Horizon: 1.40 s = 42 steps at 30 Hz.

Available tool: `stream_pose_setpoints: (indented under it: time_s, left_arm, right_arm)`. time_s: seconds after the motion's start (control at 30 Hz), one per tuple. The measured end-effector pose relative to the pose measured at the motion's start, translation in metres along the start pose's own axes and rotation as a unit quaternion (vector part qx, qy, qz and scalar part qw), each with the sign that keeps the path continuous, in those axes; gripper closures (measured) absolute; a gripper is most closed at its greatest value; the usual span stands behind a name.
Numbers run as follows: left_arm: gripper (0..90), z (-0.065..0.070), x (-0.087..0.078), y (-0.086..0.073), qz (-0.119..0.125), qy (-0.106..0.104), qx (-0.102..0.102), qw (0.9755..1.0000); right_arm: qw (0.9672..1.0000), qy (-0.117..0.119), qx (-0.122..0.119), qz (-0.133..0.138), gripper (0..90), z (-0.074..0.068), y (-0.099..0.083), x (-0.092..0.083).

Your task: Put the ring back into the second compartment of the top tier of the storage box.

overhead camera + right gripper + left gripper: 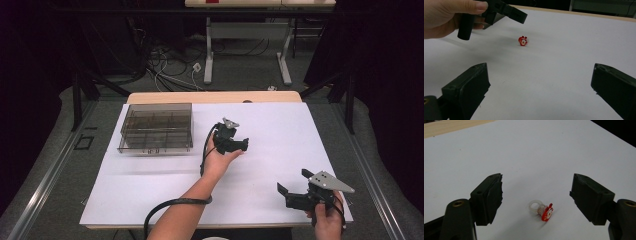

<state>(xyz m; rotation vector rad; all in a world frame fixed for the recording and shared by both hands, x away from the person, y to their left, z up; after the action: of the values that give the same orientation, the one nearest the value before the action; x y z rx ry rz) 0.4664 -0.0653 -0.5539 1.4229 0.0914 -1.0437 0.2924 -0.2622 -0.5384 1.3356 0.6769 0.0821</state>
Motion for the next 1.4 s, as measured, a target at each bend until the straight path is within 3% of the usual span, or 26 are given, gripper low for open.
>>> stream_pose_setpoints:
  time_s: [0.2, 0.3, 0.37, 0.5, 0.63, 0.77, 0.83, 1.17, 1.3, 1.4]
  left_arm:
    - [30.1, -0.001, 0.01, -0.004, -0.012, -0.016, -0.016, 0.9997]
    - [31.2, -0.002, 0.012, -0.006, -0.023, -0.012, -0.015, 0.9996]
    - [32.3, -0.004, 0.014, -0.009, -0.042, -0.005, -0.018, 0.9989]
    - [35.2, -0.002, 0.016, -0.012, -0.051, -0.009, -0.023, 0.9984]
    - [39.9, 0.001, 0.018, -0.016, -0.07, -0.018, -0.043, 0.9965]
    - [43.2, 0.004, 0.021, -0.019, -0.088, -0.023, -0.042, 0.9949]
    - [44.2, 0.003, 0.022, -0.02, -0.091, -0.02, -0.036, 0.995]
    - [44.3, 0.007, 0.028, -0.025, -0.098, -0.02, -0.043, 0.9941]
    - [46.7, 0.005, 0.03, -0.028, -0.108, -0.019, -0.034, 0.9934]
    - [49.4, 0.005, 0.032, -0.03, -0.11, -0.018, -0.044, 0.9928]
  right_arm:
    - [1.0, 0.005, -0.002, 0.003, 1.2, 0.0, 0.0, 0.001]
    - [1.0, 0.005, -0.001, 0.002, 1.4, 0.001, 0.0, 0.001]
    - [1.0, 0.003, 0.0, 0.004, 1.4, 0.001, 0.0, 0.001]
    - [1.0, 0.003, -0.002, 0.003, 1.5, 0.002, 0.0, 0.001]
    - [1.0, 0.005, -0.002, 0.001, 1.5, 0.002, 0.0, 0.001]
    - [1.0, 0.006, -0.002, -0.002, 1.6, 0.001, 0.0, 0.001]
    - [1.0, 0.005, -0.002, -0.002, 1.6, 0.002, 0.0, 0.001]
    - [1.0, 0.004, -0.002, 0.0, 1.9, 0.002, 0.0, 0.001]
    - [1.0, 0.004, -0.002, -0.001, 1.9, 0.002, -0.001, 0.001]
    - [1.0, 0.004, -0.003, 0.0, 2.0, 0.002, -0.001, 0.001]
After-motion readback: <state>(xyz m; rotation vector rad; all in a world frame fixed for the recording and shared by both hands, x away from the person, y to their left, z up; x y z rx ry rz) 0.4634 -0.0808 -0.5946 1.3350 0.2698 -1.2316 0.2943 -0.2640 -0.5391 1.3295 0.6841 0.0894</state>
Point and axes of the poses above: each handheld gripper's, and its own axes: x roughly forward along the jaws, y roughly out of its top, z roughly to its right, the point moved 6 cm from there along x, roughly forward along the jaws, and after that the axes turned 9 degrees about -x, right-handed, at the moved point
